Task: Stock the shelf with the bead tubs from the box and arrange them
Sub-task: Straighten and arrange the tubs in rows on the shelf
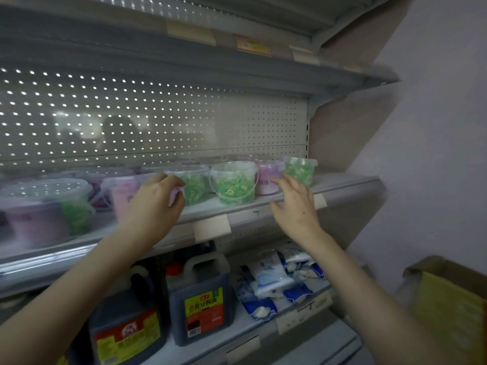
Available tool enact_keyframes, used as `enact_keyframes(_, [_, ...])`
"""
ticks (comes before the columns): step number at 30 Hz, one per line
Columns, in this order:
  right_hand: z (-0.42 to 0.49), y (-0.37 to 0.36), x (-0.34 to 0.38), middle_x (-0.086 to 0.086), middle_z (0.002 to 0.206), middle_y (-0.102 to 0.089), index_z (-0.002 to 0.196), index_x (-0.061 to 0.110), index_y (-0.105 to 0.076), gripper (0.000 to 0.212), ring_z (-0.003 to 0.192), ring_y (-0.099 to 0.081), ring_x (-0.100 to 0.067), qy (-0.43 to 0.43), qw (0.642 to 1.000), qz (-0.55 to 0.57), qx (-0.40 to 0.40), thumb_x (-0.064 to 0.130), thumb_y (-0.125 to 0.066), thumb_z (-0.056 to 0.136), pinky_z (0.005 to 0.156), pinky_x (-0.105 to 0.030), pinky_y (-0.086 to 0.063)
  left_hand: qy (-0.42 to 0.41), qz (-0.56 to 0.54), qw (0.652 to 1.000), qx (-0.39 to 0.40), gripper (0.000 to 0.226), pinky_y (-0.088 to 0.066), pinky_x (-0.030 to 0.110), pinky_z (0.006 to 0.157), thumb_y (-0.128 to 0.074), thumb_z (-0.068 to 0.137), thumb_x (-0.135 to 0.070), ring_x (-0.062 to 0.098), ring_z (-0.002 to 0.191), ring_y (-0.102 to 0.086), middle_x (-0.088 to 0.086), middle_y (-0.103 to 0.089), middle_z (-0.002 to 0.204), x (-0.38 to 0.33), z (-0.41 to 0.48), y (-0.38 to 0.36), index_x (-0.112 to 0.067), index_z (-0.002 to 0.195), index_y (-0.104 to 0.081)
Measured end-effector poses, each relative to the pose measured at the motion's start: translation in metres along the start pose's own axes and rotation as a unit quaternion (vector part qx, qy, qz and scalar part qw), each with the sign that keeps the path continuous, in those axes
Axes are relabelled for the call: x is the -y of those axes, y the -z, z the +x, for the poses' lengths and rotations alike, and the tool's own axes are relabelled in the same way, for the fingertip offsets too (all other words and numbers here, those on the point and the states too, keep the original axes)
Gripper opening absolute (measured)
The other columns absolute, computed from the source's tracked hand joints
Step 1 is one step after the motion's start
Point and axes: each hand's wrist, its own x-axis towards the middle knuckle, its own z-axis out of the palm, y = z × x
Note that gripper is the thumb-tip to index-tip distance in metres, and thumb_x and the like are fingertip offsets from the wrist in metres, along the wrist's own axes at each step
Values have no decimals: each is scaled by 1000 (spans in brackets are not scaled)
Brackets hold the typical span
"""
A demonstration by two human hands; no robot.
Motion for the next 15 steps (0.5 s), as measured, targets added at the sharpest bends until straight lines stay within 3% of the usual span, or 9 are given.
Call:
enact_keyframes(4, [-18, -4, 41, -3, 148, -36, 139, 21, -43, 49, 137, -29, -21, 38, 999, 20, 15, 18, -54, 92, 114, -37, -19, -39, 118, 991, -37, 24, -46, 41, 65, -56, 75, -13, 39, 77, -58, 16, -63, 89, 18, -22, 30, -6, 94, -69])
enact_keyframes(9, [-35, -11, 96, -2, 150, -33, 140, 22, -41, 49, 138, -26, -20, 79, 996, 28, 41, 16, -50, 92, 114, -34, -14, 6, 222, 973, -64, 26, -44, 44, 68, -60, 71, -14, 41, 78, -57, 17, -61, 94, 56, -56, 81, -7, 95, -67])
enact_keyframes(15, [-59, -16, 170, 2, 147, -37, 139, 22, -43, 47, 136, -27, -17, 131, 990, 16, 57, 15, -48, 93, 113, -32, -15, 56, 280, 958, -25, 30, -45, 45, 70, -59, 67, -12, 40, 80, -60, 18, -62, 95, 105, -112, 149, -8, 96, -67])
